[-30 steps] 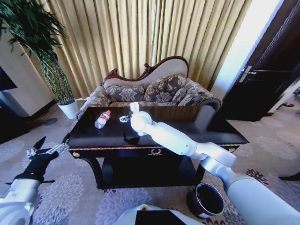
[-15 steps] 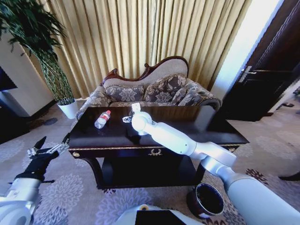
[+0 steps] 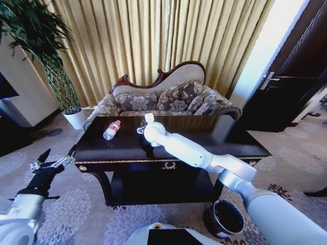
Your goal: Move to the front of the table and place the trash on the table into the trash bin.
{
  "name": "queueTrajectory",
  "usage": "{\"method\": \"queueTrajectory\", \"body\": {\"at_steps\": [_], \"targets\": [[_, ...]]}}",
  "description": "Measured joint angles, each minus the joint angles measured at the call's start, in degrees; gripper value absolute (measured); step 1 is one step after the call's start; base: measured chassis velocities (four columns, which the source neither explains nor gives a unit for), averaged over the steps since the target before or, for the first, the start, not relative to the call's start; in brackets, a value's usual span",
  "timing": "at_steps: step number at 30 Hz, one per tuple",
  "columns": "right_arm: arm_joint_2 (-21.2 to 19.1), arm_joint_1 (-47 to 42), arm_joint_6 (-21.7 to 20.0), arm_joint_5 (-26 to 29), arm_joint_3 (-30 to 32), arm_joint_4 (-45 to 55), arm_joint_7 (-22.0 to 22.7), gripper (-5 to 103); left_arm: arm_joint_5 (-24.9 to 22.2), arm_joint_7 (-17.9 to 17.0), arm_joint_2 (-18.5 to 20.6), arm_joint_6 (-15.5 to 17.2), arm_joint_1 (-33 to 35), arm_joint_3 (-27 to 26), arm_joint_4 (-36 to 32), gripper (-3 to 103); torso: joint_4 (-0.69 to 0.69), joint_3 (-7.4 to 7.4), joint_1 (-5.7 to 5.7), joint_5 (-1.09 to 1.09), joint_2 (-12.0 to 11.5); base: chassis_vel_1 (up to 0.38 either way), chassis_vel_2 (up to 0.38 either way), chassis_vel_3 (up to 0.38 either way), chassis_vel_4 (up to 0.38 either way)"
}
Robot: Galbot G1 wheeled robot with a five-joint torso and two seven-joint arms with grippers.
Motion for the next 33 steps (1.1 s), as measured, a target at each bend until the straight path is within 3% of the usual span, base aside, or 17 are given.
{"method": "queueTrajectory", "body": {"at_steps": [6, 13, 15, 16, 18, 20, 33], "targets": [[-0.3, 0.0, 0.2, 0.0, -0.2, 0.1, 0.0, 53, -0.1, 0.0, 0.0, -0.2, 0.0, 0.0, 0.3, 100, 0.0, 0.0, 0.0, 0.0, 0.0, 0.0, 0.0, 0.0, 0.0], [-0.5, 0.1, 1.0, -0.1, -0.6, 0.1, -0.1, 20, -0.1, 0.0, 0.0, -0.2, 0.1, 0.0, 0.5, 100, 0.0, 0.0, 0.0, 0.0, 0.0, 0.0, 0.0, 0.0, 0.0], [-0.6, 0.1, 1.0, -0.1, -0.6, 0.1, -0.1, 20, -0.1, 0.0, 0.0, -0.2, 0.1, 0.0, 0.5, 100, 0.0, 0.0, 0.0, 0.0, 0.0, 0.0, 0.0, 0.0, 0.0], [-0.6, 0.1, 1.0, -0.1, -0.6, 0.2, -0.1, 10, -0.1, 0.1, 0.0, -0.2, 0.1, 0.0, 0.5, 100, 0.0, 0.0, 0.0, 0.0, 0.0, 0.0, 0.0, 0.0, 0.0], [-0.6, 0.1, 1.0, -0.1, -0.6, 0.2, -0.1, 10, -0.1, 0.1, 0.0, -0.2, 0.1, 0.0, 0.5, 100, 0.0, 0.0, 0.0, 0.0, 0.0, 0.0, 0.0, 0.0, 0.0], [-0.6, 0.1, 1.1, -0.1, -0.7, 0.3, -0.1, 2, -0.2, 0.2, 0.0, -0.2, 0.2, -0.1, 0.5, 100, 0.0, 0.0, 0.0, 0.0, 0.0, 0.0, 0.0, 0.0, 0.0], [-0.8, 0.2, 1.5, 0.1, -1.1, 1.1, 0.0, 0, -0.3, 0.5, 0.0, -0.2, 0.2, -0.1, 0.9, 100, 0.0, 0.0, 0.0, 0.0, 0.0, 0.0, 0.0, 0.0, 0.0]]}}
